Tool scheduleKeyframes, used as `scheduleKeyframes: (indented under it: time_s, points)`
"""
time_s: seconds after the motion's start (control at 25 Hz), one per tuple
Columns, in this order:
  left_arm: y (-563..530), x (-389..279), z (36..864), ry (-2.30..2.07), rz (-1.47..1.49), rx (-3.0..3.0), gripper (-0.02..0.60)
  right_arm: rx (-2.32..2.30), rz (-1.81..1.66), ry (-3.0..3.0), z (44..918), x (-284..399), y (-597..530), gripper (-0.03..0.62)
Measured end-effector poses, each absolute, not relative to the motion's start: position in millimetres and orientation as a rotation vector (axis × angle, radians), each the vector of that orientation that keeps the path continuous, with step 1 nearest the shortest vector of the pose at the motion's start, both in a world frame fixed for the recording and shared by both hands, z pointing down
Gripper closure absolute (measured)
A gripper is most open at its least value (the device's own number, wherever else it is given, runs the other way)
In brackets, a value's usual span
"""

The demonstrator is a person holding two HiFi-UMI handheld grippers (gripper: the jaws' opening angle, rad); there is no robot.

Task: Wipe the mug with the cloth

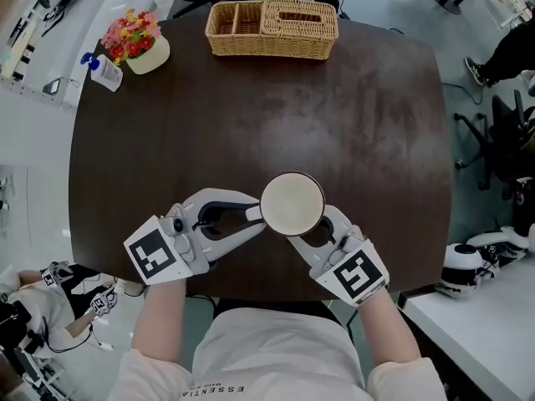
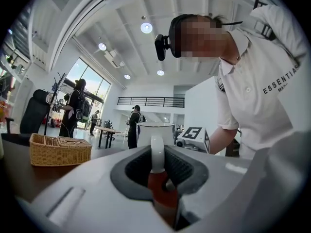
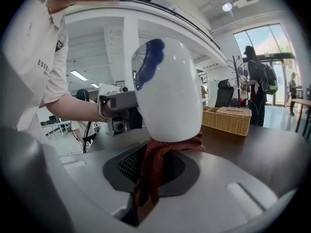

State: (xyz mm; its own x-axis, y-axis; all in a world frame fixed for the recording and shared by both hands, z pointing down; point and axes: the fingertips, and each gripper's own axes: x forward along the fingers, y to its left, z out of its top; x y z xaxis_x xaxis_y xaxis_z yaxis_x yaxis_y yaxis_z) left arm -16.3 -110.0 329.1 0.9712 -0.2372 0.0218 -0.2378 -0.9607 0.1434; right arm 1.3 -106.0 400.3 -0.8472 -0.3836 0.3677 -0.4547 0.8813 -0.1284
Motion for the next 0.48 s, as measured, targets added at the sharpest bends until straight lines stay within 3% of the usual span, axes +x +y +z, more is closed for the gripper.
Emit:
scheduleKeyframes:
  time_s: [0.48]
  points:
    - [-108, -19, 347, -0.407, 0.095, 2.967, 0.508, 0.468, 0.355, -2.663, 417, 10, -82, 0.514]
